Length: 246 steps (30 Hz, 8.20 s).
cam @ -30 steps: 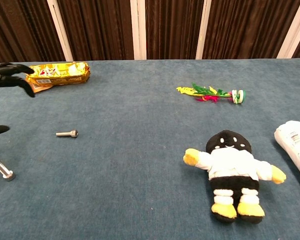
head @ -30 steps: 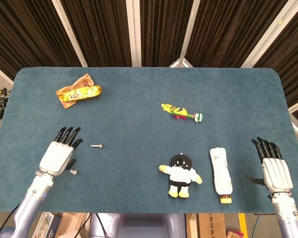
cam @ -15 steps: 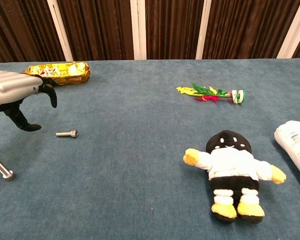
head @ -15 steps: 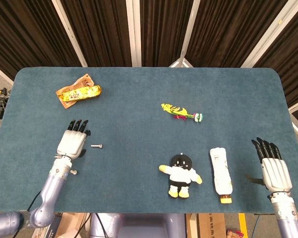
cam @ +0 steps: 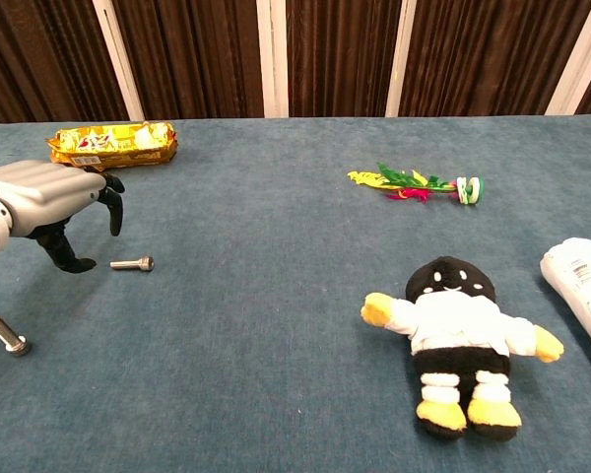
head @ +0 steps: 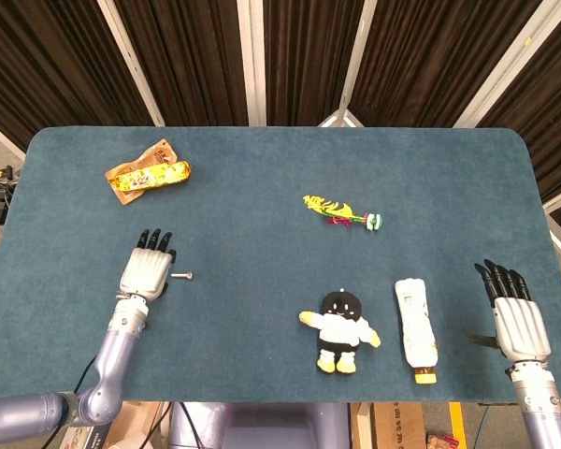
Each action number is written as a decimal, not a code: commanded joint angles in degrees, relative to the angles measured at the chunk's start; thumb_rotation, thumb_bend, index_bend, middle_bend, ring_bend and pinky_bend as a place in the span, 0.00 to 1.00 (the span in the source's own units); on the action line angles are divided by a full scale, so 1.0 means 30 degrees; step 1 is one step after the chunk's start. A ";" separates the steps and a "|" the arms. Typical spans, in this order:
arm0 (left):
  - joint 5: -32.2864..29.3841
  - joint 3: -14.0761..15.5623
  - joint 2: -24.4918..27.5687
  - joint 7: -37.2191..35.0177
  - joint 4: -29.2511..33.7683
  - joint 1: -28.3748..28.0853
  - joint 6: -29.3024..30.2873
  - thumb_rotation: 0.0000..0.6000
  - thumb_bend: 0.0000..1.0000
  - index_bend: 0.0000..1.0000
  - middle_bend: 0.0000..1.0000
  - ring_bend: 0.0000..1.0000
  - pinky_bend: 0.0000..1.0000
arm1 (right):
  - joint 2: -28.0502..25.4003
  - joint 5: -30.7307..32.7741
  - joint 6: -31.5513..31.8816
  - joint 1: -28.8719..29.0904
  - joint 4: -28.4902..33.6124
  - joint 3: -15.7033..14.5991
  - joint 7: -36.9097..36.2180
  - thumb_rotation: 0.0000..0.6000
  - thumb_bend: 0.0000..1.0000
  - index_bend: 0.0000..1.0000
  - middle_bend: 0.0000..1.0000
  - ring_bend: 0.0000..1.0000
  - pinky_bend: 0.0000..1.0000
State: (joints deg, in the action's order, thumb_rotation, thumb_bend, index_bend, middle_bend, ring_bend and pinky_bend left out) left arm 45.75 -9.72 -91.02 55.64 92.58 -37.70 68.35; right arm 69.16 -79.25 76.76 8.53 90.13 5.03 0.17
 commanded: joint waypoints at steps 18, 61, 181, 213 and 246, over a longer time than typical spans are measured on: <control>-0.0179 0.0647 -0.1197 -0.0312 -0.1739 -0.0587 -0.0003 1.00 0.47 0.42 0.09 0.00 0.00 | 0.0062 0.0101 -0.0002 0.0012 -0.0080 0.0034 0.0019 1.00 0.11 0.08 0.07 0.01 0.00; 0.0217 0.1253 -0.2566 0.0005 -0.3377 -0.0768 0.0458 1.00 0.51 0.48 0.12 0.00 0.00 | 0.0066 0.0144 -0.0051 0.0013 0.0011 -0.0005 0.0161 1.00 0.11 0.08 0.07 0.01 0.00; 0.6432 0.5072 -0.3030 1.5494 -0.5772 -0.2332 0.0874 1.00 0.56 0.54 0.18 0.00 0.00 | -0.0396 -0.0124 -0.0513 0.0087 0.0395 -0.0293 -0.0855 1.00 0.11 0.09 0.07 0.02 0.00; 0.8788 0.3024 -0.1737 1.3816 -0.1529 -0.2206 0.2864 1.00 0.48 0.24 0.14 0.00 0.00 | -0.0412 -0.0198 -0.0465 0.0074 0.0507 -0.0337 -0.0858 1.00 0.11 0.10 0.07 0.02 0.00; 1.2679 0.4259 1.1144 -1.0875 0.4717 0.9928 0.8641 1.00 0.46 0.23 0.07 0.00 0.00 | 0.0822 -0.2302 0.2334 -0.0307 -0.0437 -0.0322 0.0688 1.00 0.11 0.10 0.07 0.02 0.00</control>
State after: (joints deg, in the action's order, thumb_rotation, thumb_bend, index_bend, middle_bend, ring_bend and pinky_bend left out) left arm 81.25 1.00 -56.99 26.01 110.02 -10.67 93.03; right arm 71.68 -85.76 83.35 7.86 89.06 3.97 2.52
